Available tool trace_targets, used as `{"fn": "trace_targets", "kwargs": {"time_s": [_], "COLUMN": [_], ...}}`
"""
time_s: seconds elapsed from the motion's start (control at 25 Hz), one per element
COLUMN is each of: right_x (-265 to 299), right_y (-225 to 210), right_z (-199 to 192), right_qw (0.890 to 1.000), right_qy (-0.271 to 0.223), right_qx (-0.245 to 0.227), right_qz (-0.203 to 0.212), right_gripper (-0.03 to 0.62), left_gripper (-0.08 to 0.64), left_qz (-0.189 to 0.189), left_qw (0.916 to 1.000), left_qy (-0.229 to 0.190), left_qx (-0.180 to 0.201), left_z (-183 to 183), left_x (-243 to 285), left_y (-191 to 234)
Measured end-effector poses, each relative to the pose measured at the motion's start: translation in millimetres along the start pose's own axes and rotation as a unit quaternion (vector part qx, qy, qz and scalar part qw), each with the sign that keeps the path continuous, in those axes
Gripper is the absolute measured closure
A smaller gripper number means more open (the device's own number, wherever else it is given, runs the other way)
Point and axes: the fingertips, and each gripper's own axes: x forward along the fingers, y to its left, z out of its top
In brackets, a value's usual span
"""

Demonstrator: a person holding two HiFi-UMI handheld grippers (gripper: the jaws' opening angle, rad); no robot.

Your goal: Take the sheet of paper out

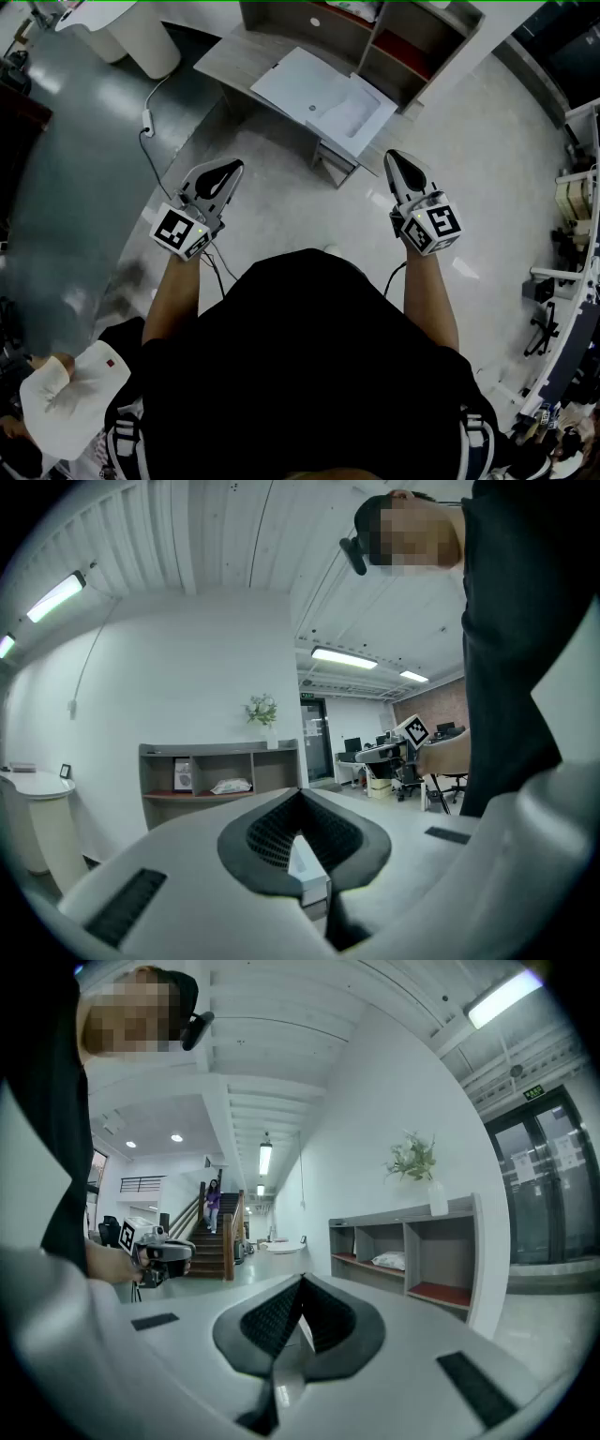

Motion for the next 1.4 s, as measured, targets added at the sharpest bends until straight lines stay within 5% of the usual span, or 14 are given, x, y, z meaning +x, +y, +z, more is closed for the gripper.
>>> {"fn": "trace_targets", "kwargs": {"time_s": [0.32, 1.4], "right_x": [-35, -10], "right_y": [1, 34], "right_z": [-3, 2], "right_qw": [1.000, 1.000], "right_qy": [0.000, 0.003], "right_qx": [0.003, 0.011], "right_qz": [0.005, -0.010], "right_gripper": [0.578, 0.578], "left_gripper": [0.538, 0.538], "left_qz": [0.008, -0.052], "left_qw": [0.9986, 0.9967], "left_qy": [-0.050, -0.060], "left_qx": [0.018, -0.019], "left_z": [29, 20], "left_x": [11, -14], "left_y": [-23, -2]}}
